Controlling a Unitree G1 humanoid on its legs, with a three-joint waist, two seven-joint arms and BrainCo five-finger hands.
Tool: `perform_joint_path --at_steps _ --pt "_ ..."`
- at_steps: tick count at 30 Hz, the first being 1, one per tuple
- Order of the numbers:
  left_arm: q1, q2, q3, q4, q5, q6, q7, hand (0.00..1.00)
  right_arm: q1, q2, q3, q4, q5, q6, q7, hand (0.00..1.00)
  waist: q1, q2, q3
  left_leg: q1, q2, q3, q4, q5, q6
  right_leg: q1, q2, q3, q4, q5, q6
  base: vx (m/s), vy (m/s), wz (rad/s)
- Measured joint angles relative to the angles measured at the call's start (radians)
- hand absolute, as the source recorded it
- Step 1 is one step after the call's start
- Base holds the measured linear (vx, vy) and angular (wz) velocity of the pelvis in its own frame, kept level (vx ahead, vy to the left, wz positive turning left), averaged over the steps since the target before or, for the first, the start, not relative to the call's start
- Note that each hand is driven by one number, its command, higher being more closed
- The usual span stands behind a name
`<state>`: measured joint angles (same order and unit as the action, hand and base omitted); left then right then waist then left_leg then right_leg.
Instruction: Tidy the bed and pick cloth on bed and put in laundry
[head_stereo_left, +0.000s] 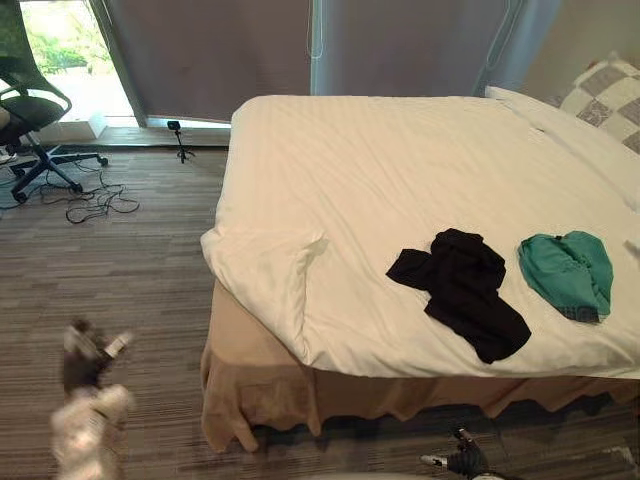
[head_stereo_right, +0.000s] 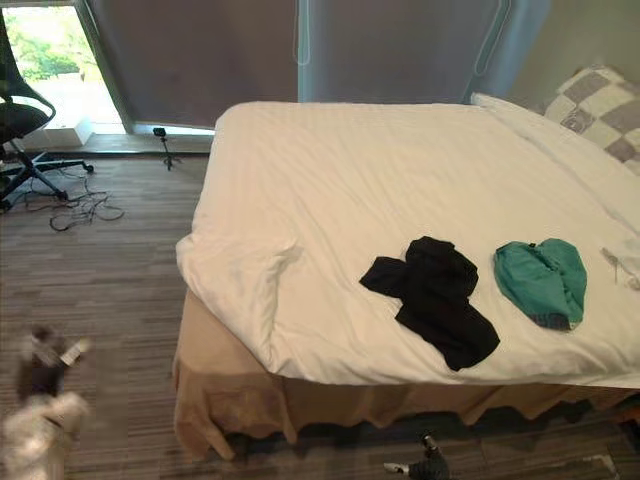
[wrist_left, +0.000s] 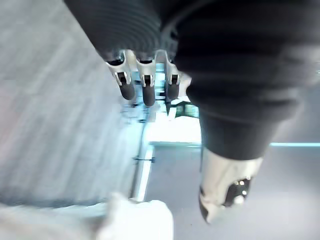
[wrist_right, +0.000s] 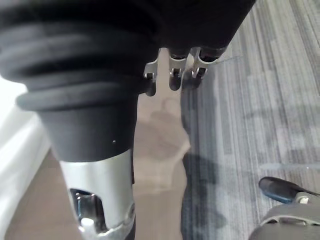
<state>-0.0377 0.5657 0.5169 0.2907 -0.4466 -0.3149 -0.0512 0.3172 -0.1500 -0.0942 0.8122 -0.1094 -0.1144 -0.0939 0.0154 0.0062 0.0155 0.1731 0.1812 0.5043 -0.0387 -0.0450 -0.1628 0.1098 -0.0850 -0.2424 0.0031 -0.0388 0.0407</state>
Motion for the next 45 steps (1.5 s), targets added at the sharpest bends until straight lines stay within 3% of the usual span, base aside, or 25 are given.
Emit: perform_joint_path --at_steps 3,8,9,12,17,19,25,27,28,32,36,40,45 --pt "-0.081 0.035 -0.021 -0.071 0.002 0.003 -0.041 0.00 0.030 0.000 0.002 -0.012 0.000 0.019 -0.005 0.00 -0.013 0.012 -0.019 0.008 0.009 0.083 -0.024 0.009 -0.004 0.010 0.001 -0.006 -0.032 0.006 0.006 -0.08 -0.053 0.03" --pt "-0.133 0.037 -0.171 -0.110 0.190 0.046 -0.048 0.00 0.051 0.003 0.008 -0.016 -0.002 0.033 -0.003 0.00 -0.022 0.012 -0.031 0.039 0.007 0.142 -0.067 0.038 -0.010 0.005 0.014 0.031 -0.047 0.022 0.002 -0.05 -0.020 -0.20" --pt "-0.134 0.036 -0.236 -0.109 0.287 0.048 -0.043 0.00 0.052 0.002 0.017 -0.024 -0.002 0.033 -0.004 0.00 -0.024 0.003 -0.030 0.036 0.008 0.154 -0.070 0.041 -0.011 -0.005 0.017 0.041 -0.047 0.026 -0.001 -0.05 -0.033 -0.25" --pt "-0.140 0.008 -0.365 -0.096 0.433 0.081 -0.019 0.00 0.068 0.003 0.024 -0.073 0.001 0.033 -0.003 0.00 -0.032 -0.004 -0.021 0.035 0.008 0.174 -0.070 0.047 -0.020 -0.018 0.020 0.060 -0.047 0.031 -0.002 -0.02 -0.021 -0.20" --pt "-0.243 -0.031 -0.518 0.028 0.552 0.157 0.051 0.00 0.062 0.008 0.069 -0.133 0.014 0.032 -0.004 0.00 -0.041 -0.023 -0.003 -0.042 0.004 0.201 -0.067 0.065 -0.011 -0.114 0.023 0.095 -0.044 0.056 -0.005 -0.03 -0.021 -0.19" --pt "-0.356 -0.031 -0.569 0.130 0.603 0.199 0.110 0.00 0.021 0.025 0.078 -0.143 0.035 0.032 -0.008 0.00 -0.064 -0.034 0.050 -0.091 0.001 0.202 -0.064 0.082 0.002 -0.171 0.022 0.108 -0.043 0.081 -0.009 -0.07 -0.033 -0.08" --pt "-0.611 -0.029 -0.648 0.273 0.626 0.289 0.188 0.00 -0.048 0.023 0.102 -0.173 0.069 0.030 -0.034 0.00 -0.079 -0.045 0.168 -0.193 0.011 0.204 -0.039 0.099 0.017 -0.272 0.027 0.142 -0.041 0.129 -0.016 -0.10 -0.030 -0.08" --pt "-0.710 -0.028 -0.684 0.317 0.671 0.345 0.210 0.00 -0.065 0.021 0.106 -0.212 0.084 0.029 -0.037 0.00 -0.082 -0.052 0.219 -0.239 0.024 0.203 -0.015 0.102 0.020 -0.311 0.030 0.148 -0.040 0.148 -0.015 -0.10 -0.030 -0.01" --pt "-0.734 -0.028 -0.694 0.329 0.685 0.358 0.217 1.00 -0.071 0.021 0.108 -0.215 0.090 0.026 -0.038 0.00 -0.083 -0.055 0.230 -0.249 0.026 0.203 -0.012 0.102 0.022 -0.322 0.031 0.150 -0.039 0.150 -0.014 -0.11 -0.020 0.02" --pt "-0.889 -0.026 -0.758 0.383 0.761 0.438 0.232 1.00 -0.103 0.009 0.108 -0.251 0.134 0.017 -0.034 0.00 -0.085 -0.064 0.296 -0.351 0.027 0.203 -0.044 0.128 0.037 -0.427 0.033 0.165 -0.040 0.181 -0.008 -0.11 -0.011 0.08" --pt "-0.964 -0.024 -0.794 0.408 0.794 0.463 0.238 1.00 -0.126 -0.017 0.096 -0.252 0.154 0.000 -0.022 0.00 -0.089 -0.063 0.329 -0.380 0.020 0.207 -0.065 0.166 0.045 -0.465 0.035 0.169 -0.040 0.193 -0.006 -0.06 0.019 0.03" --pt "-0.994 0.005 -0.823 0.408 0.868 0.527 0.139 1.00 -0.163 -0.030 0.094 -0.250 0.168 -0.022 -0.002 0.00 -0.090 -0.061 0.338 -0.381 0.016 0.212 -0.065 0.169 0.046 -0.468 0.032 0.172 -0.041 0.195 -0.008 -0.01 0.006 -0.01" --pt "-0.968 0.032 -0.809 0.442 0.883 0.542 0.050 1.00 -0.178 -0.051 0.075 -0.243 0.197 -0.047 0.006 0.00 -0.092 -0.055 0.340 -0.349 0.007 0.213 -0.066 0.169 0.047 -0.437 0.024 0.171 -0.046 0.195 -0.008 0.00 0.000 0.00"
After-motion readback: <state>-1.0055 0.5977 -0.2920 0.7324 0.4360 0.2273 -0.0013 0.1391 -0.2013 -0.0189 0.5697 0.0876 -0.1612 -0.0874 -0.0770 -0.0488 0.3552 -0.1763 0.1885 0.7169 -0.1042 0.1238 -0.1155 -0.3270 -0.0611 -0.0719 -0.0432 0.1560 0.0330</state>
